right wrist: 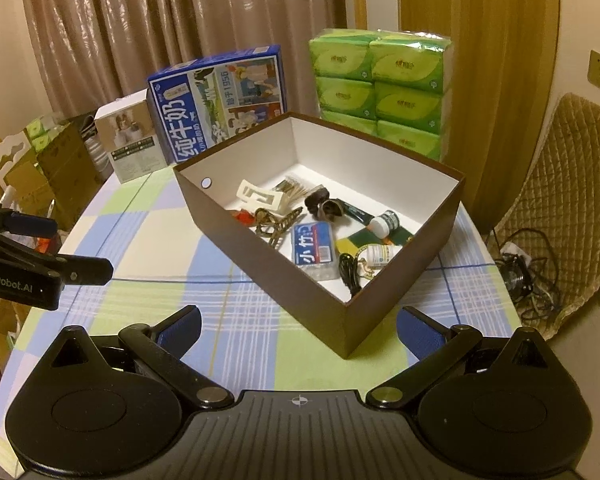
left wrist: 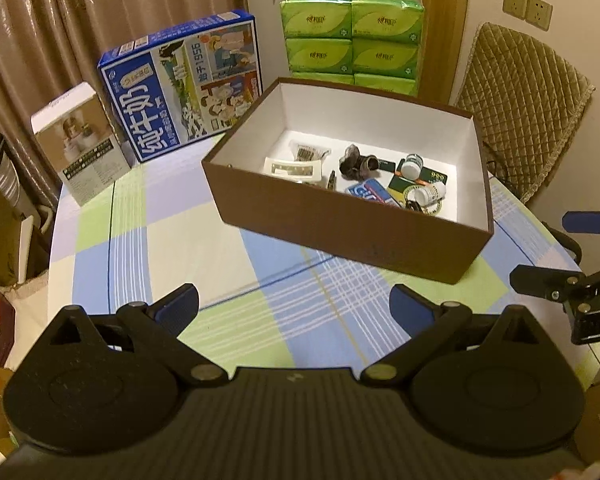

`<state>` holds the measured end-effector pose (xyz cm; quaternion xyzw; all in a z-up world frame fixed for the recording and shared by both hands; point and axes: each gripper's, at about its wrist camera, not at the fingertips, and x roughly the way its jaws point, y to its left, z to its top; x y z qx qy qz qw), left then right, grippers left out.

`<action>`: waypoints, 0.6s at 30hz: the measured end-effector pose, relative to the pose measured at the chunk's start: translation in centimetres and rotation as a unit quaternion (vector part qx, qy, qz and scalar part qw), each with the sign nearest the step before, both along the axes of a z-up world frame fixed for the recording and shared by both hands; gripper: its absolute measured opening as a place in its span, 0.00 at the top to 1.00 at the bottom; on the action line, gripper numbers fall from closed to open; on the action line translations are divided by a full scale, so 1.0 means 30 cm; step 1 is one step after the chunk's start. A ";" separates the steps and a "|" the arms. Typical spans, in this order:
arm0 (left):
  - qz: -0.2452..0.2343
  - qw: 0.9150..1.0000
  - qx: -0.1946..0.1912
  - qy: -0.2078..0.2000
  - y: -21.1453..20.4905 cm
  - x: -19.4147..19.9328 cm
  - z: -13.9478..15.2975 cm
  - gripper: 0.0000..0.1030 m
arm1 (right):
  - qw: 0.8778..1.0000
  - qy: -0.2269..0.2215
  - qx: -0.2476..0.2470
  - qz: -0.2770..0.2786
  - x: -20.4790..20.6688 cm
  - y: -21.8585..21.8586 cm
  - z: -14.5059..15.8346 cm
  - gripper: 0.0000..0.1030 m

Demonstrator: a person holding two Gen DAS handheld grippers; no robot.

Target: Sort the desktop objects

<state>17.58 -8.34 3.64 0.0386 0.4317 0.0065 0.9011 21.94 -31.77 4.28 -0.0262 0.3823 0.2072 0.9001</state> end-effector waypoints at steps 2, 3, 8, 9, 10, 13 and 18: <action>0.001 1.000 0.000 0.003 0.001 -0.016 -0.008 0.03 | 1.000 -0.003 -0.003 0.001 -0.017 0.004 0.000 0.02; 0.002 1.000 0.001 0.005 0.000 -0.024 -0.012 0.03 | 1.000 -0.005 -0.005 0.001 -0.024 0.006 0.000 0.02; 0.004 1.000 0.001 0.014 0.001 -0.055 -0.032 0.03 | 1.000 -0.013 -0.010 -0.003 -0.060 0.018 -0.002 0.02; 0.004 1.000 0.000 0.015 0.001 -0.062 -0.035 0.03 | 1.000 -0.014 -0.011 -0.004 -0.066 0.020 -0.002 0.02; 0.004 1.000 -0.001 0.016 0.001 -0.067 -0.037 0.03 | 1.000 -0.016 -0.012 -0.005 -0.073 0.021 -0.002 0.02; 0.006 1.000 0.001 0.019 0.001 -0.080 -0.045 0.03 | 1.000 -0.021 -0.015 -0.008 -0.095 0.024 -0.004 0.02; 0.006 1.000 0.002 0.023 -0.001 -0.093 -0.053 0.03 | 1.000 -0.022 -0.014 -0.012 -0.116 0.022 -0.004 0.02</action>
